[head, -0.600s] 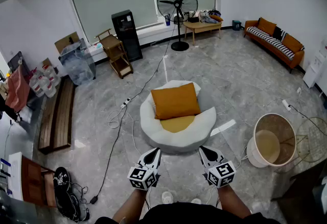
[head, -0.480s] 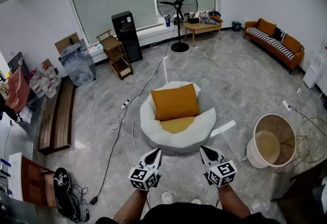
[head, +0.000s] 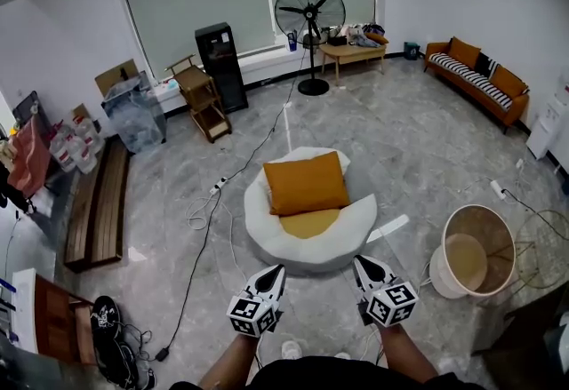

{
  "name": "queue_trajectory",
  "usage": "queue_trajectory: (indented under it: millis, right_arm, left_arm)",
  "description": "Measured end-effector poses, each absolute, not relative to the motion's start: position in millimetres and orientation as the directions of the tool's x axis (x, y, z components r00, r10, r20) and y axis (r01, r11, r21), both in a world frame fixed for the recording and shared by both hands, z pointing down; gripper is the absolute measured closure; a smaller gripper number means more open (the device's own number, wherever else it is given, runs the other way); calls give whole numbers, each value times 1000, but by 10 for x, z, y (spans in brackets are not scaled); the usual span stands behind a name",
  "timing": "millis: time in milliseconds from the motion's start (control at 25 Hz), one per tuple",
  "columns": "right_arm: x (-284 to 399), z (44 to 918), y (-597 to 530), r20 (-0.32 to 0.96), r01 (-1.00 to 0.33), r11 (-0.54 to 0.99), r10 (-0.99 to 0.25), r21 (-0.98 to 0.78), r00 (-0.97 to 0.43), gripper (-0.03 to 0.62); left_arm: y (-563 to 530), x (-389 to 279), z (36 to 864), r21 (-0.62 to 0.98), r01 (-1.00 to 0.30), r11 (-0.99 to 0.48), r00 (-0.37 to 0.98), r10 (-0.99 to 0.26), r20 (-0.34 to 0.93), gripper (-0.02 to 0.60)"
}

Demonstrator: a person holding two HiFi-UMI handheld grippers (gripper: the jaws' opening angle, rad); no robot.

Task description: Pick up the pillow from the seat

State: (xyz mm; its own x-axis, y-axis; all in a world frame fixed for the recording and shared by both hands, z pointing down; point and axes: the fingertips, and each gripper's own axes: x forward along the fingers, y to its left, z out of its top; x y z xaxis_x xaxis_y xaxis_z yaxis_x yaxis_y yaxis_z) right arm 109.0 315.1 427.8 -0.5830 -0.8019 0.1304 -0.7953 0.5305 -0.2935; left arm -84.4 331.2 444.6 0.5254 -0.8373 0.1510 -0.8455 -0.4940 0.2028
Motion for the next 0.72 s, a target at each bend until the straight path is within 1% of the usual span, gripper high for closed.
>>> queue_trajectory:
  millis: [240,560,720]
  right_arm:
    - [927,4228,3044,120,-819,511,-825,-262,-553,588]
    - [705,4315,2966,131,-849,453,-857,-272,-499,588]
    - [651,4323,2865,135,-858,446,-862,-256,-488,588]
  left_arm:
    - [3219,-1051,4437,200,-836,-512,542,-826,152,569]
    - [3069,-1400,4521,192,-808,-557,586,-795,160,571]
    - [2942,-1458,4544,196,-804,-561,591,-789,165,569]
